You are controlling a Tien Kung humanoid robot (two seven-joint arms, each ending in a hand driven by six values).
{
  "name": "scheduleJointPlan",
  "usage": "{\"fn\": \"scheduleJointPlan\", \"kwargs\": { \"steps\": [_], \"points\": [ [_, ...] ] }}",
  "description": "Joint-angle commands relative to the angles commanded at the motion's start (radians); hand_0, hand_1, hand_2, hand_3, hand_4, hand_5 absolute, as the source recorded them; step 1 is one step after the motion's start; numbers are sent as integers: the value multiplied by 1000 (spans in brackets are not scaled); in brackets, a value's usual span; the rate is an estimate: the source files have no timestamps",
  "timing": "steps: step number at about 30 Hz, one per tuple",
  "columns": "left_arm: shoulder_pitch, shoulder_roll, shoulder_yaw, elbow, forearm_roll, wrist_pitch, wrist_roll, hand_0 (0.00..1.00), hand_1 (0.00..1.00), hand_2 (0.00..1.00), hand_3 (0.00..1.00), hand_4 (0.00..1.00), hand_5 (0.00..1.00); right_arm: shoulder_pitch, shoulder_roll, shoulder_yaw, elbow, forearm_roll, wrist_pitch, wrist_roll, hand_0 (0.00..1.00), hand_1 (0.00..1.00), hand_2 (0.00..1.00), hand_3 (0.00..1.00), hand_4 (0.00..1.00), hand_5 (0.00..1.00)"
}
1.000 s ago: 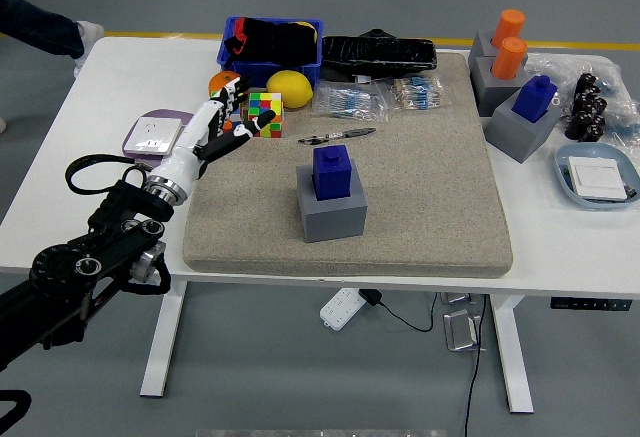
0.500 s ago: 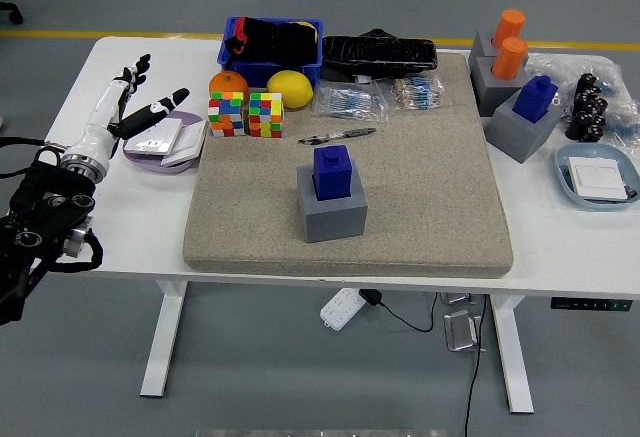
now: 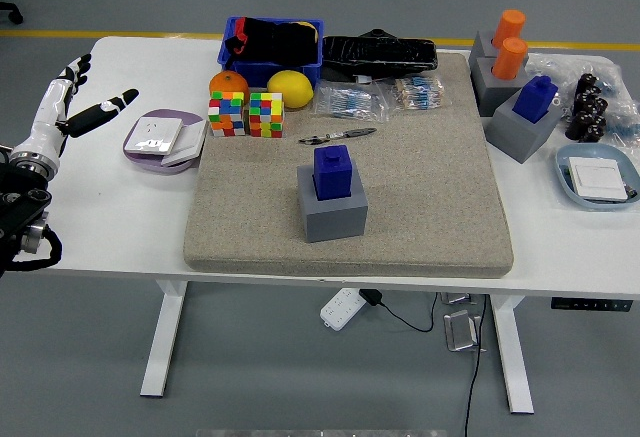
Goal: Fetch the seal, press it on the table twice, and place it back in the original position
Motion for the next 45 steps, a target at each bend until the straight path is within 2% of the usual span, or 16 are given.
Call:
{"fn": "scheduleJointPlan", "kwargs": {
  "steps": [12,19,27,35,45],
  "points": [
    [-3,22,-13,5,3,0,4,998,998,998,998,960,465,13,-3,1,3,-1,2,-2,802,711,705,666,776,562],
    [13,38,-51,9,8,0,5,998,998,998,998,952,455,26,-7,-20,-8,4,2,-5,802,711,705,666,775,561],
    [26,39,-69,6,14,1,4,998,998,998,998,931,446,28,-3,-21,-6,0,4,-7,802,711,706,666,775,560],
    [43,51,-100,-2,24,5,0,998,998,998,998,923,432,38,-5,-41,-3,10,6,-6,802,711,707,666,775,561],
    [38,53,-85,-2,23,6,1,998,998,998,998,914,421,36,-12,-59,-5,17,7,-6,802,711,707,666,775,561]
  ]
}}
